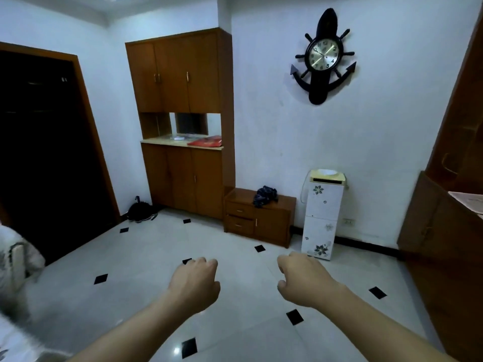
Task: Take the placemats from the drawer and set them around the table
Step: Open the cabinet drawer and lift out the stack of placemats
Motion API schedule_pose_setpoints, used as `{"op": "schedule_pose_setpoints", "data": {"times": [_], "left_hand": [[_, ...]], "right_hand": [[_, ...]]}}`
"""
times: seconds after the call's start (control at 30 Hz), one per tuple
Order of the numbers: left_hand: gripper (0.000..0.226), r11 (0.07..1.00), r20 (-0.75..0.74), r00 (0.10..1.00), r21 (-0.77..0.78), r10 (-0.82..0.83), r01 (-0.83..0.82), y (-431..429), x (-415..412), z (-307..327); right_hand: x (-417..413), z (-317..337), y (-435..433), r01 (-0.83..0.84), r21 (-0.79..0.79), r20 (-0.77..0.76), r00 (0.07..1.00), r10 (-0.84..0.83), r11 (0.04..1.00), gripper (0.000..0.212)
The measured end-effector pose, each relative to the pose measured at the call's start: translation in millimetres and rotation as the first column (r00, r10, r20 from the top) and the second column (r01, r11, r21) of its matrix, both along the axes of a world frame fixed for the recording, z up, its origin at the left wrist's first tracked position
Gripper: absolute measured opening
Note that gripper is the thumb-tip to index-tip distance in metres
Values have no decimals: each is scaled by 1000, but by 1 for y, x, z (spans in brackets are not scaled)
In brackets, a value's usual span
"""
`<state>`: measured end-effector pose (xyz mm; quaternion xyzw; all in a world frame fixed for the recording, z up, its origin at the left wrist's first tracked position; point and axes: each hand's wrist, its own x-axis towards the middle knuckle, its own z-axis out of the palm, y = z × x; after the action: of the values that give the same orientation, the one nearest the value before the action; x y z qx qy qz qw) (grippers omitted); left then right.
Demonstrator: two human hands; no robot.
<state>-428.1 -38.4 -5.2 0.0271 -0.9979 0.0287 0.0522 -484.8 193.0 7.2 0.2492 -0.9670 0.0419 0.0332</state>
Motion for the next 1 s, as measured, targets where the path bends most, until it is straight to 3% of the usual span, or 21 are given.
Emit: {"op": "schedule_pose_setpoints", "data": {"times": [0.37,1.0], "left_hand": [[36,995,25,995,-38,92,-91,-53,-201,-21],[30,997,101,994,-47,-48,53,-168,-650,-30]], "right_hand": [[-215,-6,-57,-87,8,18,996,86,996,14],[-632,-32,-155,55,-5,93,994,-54,998,12]]}}
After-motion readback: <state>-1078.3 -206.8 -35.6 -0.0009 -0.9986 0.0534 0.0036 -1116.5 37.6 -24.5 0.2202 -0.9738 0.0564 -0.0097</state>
